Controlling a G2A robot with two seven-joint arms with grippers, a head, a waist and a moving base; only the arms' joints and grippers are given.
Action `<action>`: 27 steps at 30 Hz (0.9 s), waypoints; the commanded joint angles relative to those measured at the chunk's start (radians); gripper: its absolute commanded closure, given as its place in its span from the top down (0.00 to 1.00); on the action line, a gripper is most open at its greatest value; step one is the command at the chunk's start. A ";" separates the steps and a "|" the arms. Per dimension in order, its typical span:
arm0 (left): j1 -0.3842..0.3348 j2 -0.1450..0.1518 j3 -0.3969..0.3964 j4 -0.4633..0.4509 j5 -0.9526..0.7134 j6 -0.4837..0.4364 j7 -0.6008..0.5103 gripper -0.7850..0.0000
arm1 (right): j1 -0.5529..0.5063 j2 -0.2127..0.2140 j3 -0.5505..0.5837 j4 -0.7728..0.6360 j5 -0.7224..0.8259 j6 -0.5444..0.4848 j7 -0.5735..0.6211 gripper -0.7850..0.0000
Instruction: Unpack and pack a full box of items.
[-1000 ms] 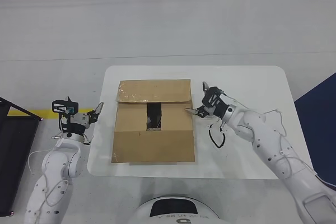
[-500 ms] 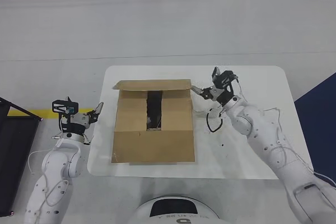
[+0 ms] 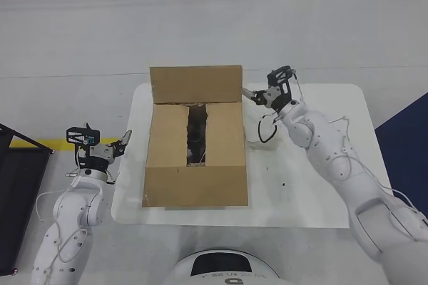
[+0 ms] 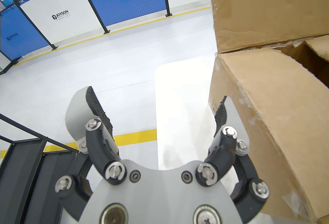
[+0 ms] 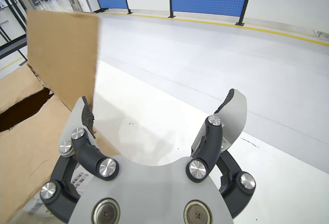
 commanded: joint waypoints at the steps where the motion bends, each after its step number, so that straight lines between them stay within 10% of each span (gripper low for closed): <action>1: 0.000 0.000 0.000 0.000 0.000 0.000 0.000 1.00 | 0.015 -0.012 -0.006 0.029 0.004 0.000 -0.004 1.00; 8: 0.000 0.000 0.000 0.000 0.000 0.000 0.000 1.00 | -0.013 -0.015 0.013 0.060 0.015 -0.209 -0.125 1.00; 15: 0.000 0.000 0.000 0.000 0.000 0.000 0.000 1.00 | -0.146 0.070 0.111 -0.134 -0.217 -0.465 -0.302 1.00; 27: -0.049 0.004 0.002 -0.007 0.110 0.010 -0.020 1.00 | -0.361 0.150 0.279 -0.417 -0.353 -0.419 -0.275 1.00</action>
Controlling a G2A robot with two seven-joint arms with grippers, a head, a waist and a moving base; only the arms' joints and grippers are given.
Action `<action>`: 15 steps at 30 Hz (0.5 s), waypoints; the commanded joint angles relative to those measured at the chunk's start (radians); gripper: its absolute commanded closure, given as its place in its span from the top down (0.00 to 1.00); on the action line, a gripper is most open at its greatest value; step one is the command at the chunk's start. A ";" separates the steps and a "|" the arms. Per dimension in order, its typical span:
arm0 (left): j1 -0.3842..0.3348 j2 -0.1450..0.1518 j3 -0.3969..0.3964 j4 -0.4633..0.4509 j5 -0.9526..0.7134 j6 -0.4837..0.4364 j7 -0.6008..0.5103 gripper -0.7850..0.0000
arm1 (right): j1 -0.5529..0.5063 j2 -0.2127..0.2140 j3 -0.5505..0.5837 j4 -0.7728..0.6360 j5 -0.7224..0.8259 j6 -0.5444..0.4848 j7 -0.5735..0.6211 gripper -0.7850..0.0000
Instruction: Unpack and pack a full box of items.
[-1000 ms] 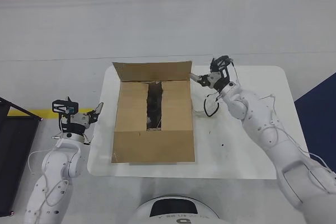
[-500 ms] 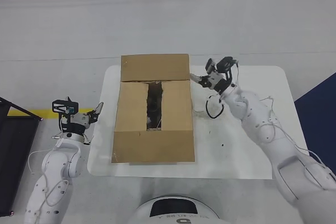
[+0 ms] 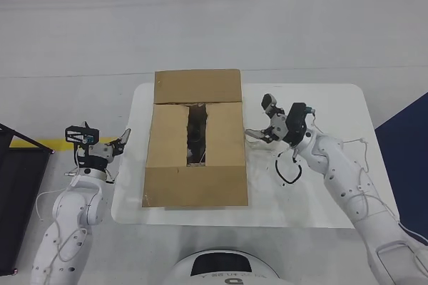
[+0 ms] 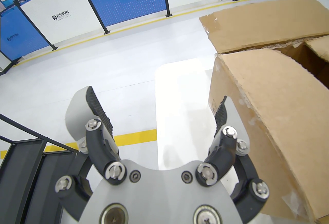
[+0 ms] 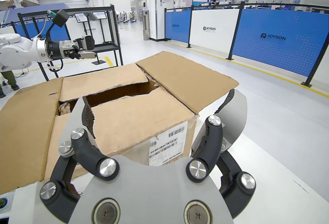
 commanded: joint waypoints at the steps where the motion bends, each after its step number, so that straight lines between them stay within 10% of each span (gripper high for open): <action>1: -0.043 0.004 0.026 -0.013 0.096 -0.054 -0.032 1.00 | 0.003 0.000 -0.002 0.003 0.000 -0.002 -0.001 1.00; 8: -0.190 0.013 0.160 -0.056 0.248 -0.351 -0.142 1.00 | 0.003 0.000 -0.002 0.003 0.000 -0.002 -0.001 1.00; 15: -0.205 0.011 0.175 -0.055 0.234 -0.362 -0.164 1.00 | 0.003 0.000 -0.002 0.003 0.000 -0.002 -0.001 1.00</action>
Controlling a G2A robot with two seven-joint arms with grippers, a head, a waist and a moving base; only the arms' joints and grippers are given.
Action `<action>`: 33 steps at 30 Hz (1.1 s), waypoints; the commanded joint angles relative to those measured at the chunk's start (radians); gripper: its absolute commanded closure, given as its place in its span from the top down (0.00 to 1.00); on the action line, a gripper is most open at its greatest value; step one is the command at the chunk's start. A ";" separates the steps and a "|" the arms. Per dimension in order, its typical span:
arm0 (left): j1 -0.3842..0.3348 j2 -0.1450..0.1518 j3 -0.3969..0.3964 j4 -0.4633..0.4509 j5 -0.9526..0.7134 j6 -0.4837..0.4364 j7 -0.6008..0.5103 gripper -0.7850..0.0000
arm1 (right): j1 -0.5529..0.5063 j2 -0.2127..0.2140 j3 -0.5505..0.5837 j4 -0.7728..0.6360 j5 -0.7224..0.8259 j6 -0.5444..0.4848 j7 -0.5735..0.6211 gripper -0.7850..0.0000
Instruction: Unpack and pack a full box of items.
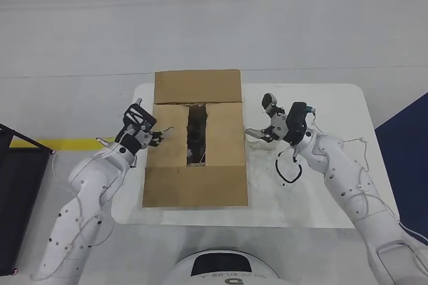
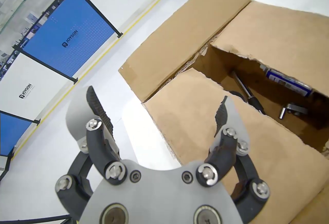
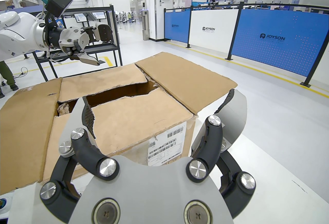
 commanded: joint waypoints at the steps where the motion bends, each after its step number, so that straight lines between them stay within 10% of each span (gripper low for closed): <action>1: 0.000 0.000 0.000 0.000 0.000 0.000 0.000 1.00 | 0.000 0.000 0.000 0.000 0.000 0.000 0.000 1.00; 13: -0.085 -0.006 0.150 -0.002 0.075 -0.154 -0.087 1.00 | 0.000 0.000 0.000 0.000 0.000 0.000 0.000 1.00; 33: -0.153 -0.044 0.345 0.098 0.202 0.075 -0.059 1.00 | 0.000 0.000 0.000 0.000 0.000 0.000 0.000 1.00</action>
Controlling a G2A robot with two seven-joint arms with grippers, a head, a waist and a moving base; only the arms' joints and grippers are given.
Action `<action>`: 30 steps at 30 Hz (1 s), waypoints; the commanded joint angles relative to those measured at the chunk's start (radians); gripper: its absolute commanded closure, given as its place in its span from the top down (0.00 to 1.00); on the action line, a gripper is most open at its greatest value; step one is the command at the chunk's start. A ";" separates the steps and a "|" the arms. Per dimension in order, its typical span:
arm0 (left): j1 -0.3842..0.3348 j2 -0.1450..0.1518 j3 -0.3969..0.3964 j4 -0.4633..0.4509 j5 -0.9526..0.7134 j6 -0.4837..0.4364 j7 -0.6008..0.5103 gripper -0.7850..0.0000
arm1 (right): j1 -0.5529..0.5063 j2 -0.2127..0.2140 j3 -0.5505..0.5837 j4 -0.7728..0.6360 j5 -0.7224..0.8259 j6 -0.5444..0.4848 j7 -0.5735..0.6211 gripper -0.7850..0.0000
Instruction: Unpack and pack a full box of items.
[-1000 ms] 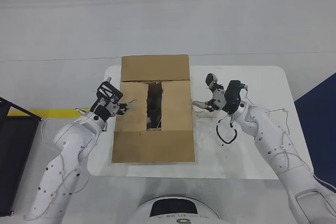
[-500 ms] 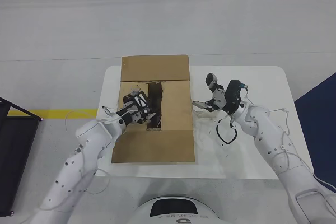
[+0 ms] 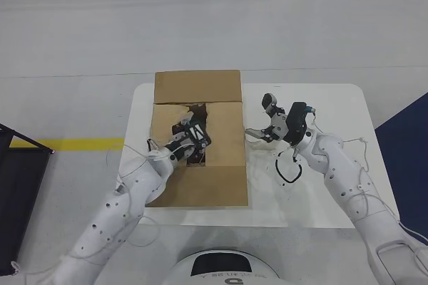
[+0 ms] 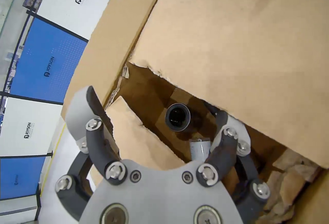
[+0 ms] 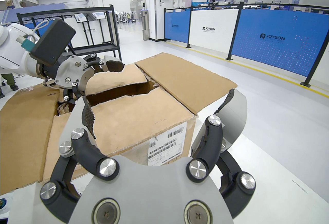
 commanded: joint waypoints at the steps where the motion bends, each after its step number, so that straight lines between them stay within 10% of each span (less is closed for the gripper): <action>1: 0.010 -0.001 -0.014 -0.010 0.002 0.062 0.017 1.00 | 0.000 0.000 0.000 0.000 0.000 0.000 0.000 1.00; 15: 0.020 -0.019 0.023 -0.104 0.056 0.188 0.060 1.00 | -0.004 -0.005 0.019 -0.003 0.110 0.031 0.160 1.00; 30: -0.257 -0.102 0.277 0.029 0.017 0.076 -0.096 1.00 | -0.251 0.058 0.303 -0.090 -0.035 -0.130 -0.376 1.00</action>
